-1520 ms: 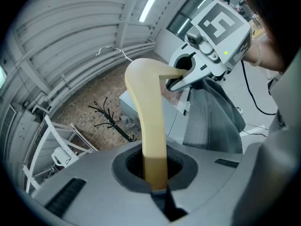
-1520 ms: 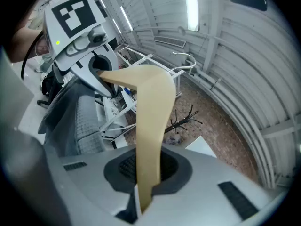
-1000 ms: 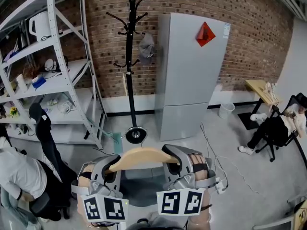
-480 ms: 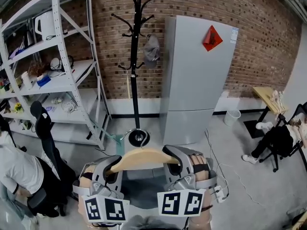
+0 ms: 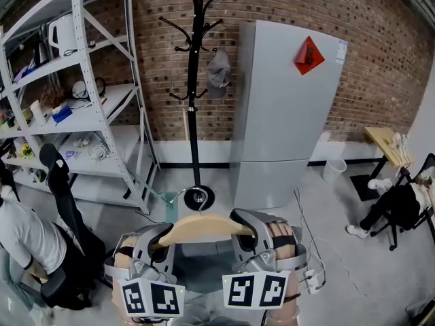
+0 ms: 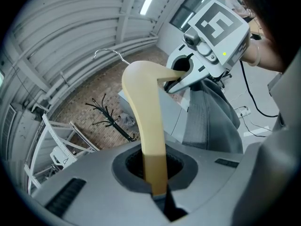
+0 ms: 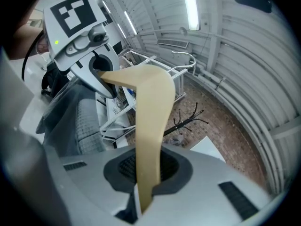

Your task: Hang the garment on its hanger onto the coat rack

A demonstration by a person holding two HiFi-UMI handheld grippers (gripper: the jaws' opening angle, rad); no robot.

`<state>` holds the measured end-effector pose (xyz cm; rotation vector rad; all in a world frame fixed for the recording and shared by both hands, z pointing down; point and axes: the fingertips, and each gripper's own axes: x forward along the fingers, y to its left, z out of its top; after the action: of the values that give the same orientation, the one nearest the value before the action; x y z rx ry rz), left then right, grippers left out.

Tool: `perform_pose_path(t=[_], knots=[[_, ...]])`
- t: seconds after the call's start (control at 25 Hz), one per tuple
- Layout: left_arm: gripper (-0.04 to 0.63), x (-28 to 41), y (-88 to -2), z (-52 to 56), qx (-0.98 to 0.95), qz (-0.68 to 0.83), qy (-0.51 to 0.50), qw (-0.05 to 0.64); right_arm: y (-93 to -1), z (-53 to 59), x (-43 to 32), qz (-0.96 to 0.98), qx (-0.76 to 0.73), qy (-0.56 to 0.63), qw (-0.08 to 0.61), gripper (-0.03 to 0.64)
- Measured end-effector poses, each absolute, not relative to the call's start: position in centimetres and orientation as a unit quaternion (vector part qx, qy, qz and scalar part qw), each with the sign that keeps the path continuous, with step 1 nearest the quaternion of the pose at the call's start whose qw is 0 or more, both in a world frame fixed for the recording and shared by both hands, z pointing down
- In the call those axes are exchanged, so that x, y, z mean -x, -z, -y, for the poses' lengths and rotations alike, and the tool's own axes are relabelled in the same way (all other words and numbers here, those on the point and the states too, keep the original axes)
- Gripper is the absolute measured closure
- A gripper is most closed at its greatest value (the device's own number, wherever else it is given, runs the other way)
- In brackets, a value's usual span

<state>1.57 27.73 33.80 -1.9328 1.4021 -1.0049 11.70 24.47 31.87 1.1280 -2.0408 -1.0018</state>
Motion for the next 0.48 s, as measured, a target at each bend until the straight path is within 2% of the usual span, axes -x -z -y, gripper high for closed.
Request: perform_pose_path(t=[0.48], knots=[[0.591,0.9,-33.8,-19.6,0.726,-0.512,0.371,0.272,-31.8,-16.6,-9.2,0.762,-0.429,0.374,0.309,0.588]])
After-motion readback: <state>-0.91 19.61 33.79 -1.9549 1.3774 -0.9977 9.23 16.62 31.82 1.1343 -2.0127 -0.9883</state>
